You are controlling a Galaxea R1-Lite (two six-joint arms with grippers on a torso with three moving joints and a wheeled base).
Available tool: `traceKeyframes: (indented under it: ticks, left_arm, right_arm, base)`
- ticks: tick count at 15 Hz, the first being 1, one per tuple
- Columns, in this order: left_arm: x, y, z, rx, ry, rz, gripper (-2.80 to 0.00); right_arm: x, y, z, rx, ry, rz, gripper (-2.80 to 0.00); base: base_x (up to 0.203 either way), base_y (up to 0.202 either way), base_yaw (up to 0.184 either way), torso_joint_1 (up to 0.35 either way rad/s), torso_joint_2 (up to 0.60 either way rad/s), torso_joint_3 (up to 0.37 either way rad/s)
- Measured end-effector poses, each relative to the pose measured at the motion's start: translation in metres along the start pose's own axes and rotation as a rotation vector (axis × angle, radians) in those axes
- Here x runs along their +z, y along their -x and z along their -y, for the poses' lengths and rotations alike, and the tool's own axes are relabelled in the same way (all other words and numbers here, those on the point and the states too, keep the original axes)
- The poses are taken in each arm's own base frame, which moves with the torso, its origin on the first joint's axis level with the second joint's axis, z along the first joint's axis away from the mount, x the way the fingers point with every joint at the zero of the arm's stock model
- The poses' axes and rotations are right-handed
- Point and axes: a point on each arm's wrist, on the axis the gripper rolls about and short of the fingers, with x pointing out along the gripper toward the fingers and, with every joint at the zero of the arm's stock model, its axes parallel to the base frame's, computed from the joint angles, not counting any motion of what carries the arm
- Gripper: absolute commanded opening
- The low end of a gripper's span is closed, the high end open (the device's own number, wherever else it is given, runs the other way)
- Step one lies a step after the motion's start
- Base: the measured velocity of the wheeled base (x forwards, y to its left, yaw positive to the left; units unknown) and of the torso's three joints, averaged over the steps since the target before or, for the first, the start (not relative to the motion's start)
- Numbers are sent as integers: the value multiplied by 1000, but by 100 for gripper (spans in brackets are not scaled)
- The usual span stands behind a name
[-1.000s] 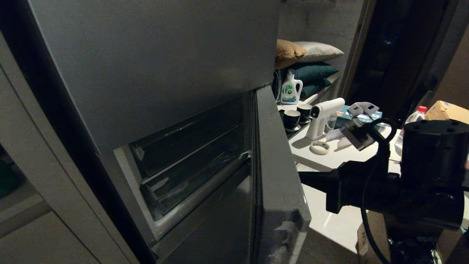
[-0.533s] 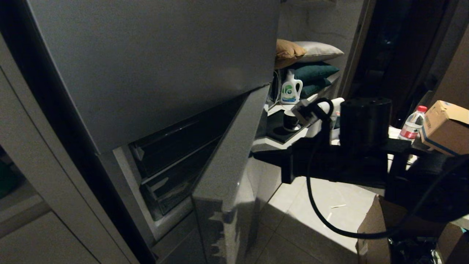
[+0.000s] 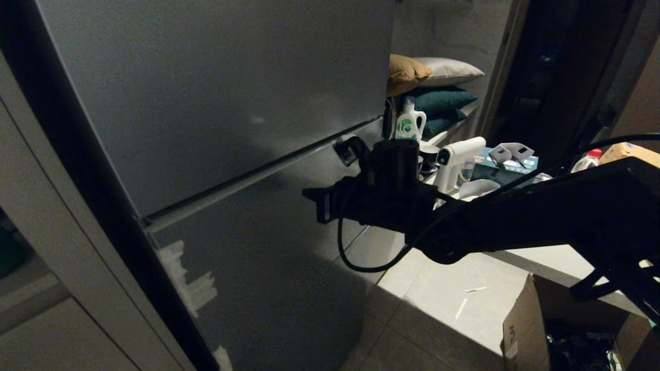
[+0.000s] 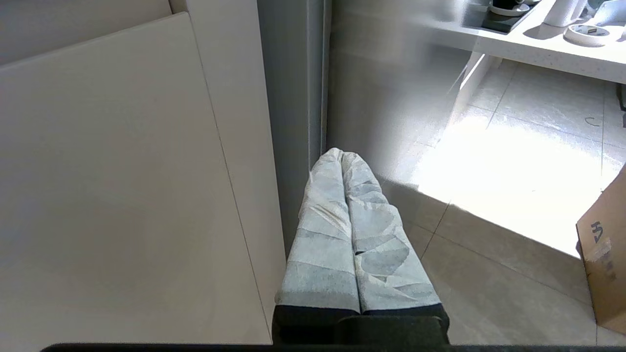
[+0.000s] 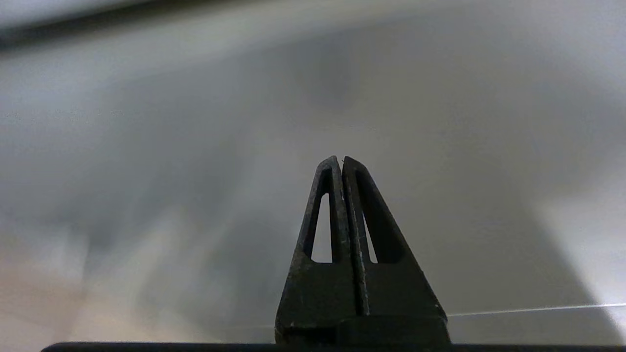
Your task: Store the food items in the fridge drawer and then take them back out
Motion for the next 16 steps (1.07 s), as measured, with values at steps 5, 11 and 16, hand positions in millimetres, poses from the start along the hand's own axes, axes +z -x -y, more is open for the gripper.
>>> traceKeyframes:
  ticks: [5, 11, 16]
  left_arm:
    - [0, 0, 0, 0, 0, 0, -280]
    - [0, 0, 0, 0, 0, 0, -280]
    - [0, 0, 0, 0, 0, 0, -280]
  right_arm:
    - [1, 36, -26, -3, -3, -43, -280]
    - [57, 225, -69, -131, 69, 105, -280]
    - [13, 401, -75, -621, 177, 183, -280]
  base:
    - [0, 0, 0, 0, 0, 0]
    - [0, 0, 0, 0, 0, 0]
    - [0, 0, 0, 0, 0, 0]
